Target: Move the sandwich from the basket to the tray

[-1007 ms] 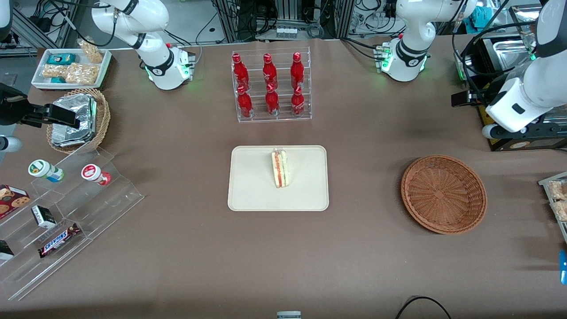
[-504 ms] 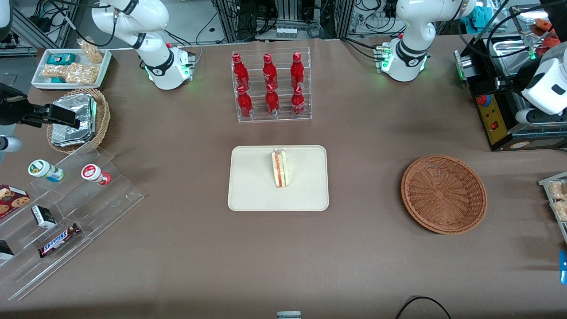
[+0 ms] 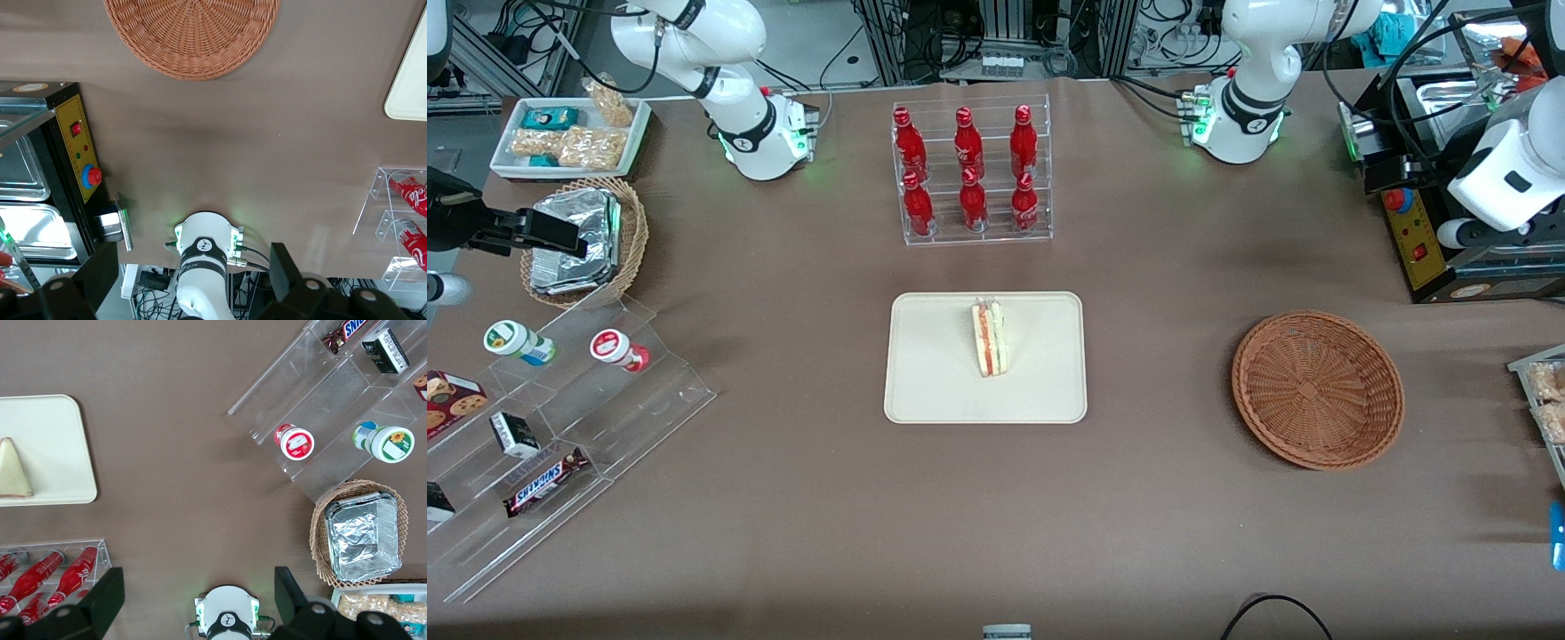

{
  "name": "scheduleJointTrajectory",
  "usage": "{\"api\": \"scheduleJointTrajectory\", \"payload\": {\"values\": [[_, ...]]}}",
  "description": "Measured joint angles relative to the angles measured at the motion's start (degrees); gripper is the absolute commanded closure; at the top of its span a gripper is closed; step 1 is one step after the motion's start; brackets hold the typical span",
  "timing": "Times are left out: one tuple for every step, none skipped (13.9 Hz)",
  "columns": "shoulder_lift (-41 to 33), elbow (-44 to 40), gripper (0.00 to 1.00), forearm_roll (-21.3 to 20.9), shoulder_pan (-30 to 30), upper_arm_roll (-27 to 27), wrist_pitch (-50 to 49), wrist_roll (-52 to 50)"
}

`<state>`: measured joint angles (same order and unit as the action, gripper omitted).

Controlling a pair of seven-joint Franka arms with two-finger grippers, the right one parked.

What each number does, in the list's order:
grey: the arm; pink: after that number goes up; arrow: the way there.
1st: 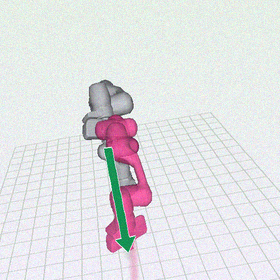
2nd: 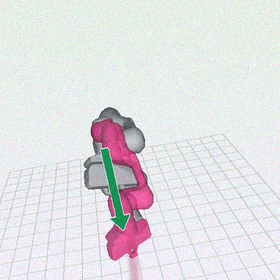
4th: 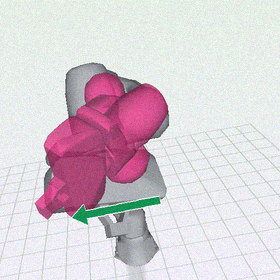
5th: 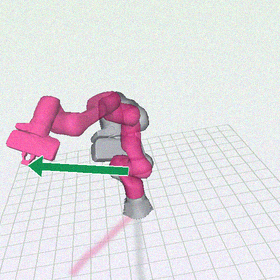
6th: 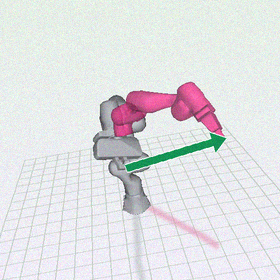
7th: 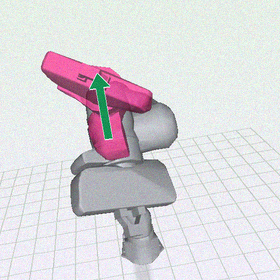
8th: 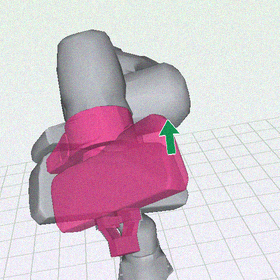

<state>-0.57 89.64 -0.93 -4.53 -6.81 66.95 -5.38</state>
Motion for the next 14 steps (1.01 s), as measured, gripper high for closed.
{"api": "scheduleJointTrajectory", "payload": {"values": [[-0.01,0.0,0.0,0.0,-1.28,-1.19,0.12,0.0],[0.0,0.0,0.0,0.0,-1.91,-1.88,0.2,0.0],[-0.01,-0.01,0.0,0.0,-2.06,-2.19,0.29,0.0],[-0.01,-0.02,0.0,0.01,-2.07,-2.36,0.39,0.0],[-0.01,-0.07,0.0,0.01,-2.07,-2.48,0.53,0.0],[-0.01,-0.13,0.0,0.02,-2.07,-2.52,0.67,0.0],[0.01,-0.3,0.0,0.05,-2.07,-2.53,0.83,0.0],[0.14,-0.79,0.0,0.07,-2.07,-2.55,0.92,0.0],[0.37,-1.5,0.0,0.08,-2.07,-2.57,0.92,0.0],[0.67,-2.17,0.0,0.11,-2.07,-2.63,0.95,0.0],[1.06,-2.78,0.0,0.33,-2.07,-2.7,1.04,0.0],[1.49,-3.35,0.0,1.07,-2.07,-2.77,1.17,0.0],[1.87,-3.81,0.0,2.04,-2.07,-2.8,1.48,0.0],[2.12,-4.15,0.0,2.59,-2.08,-2.81,1.95,0.0]]}}
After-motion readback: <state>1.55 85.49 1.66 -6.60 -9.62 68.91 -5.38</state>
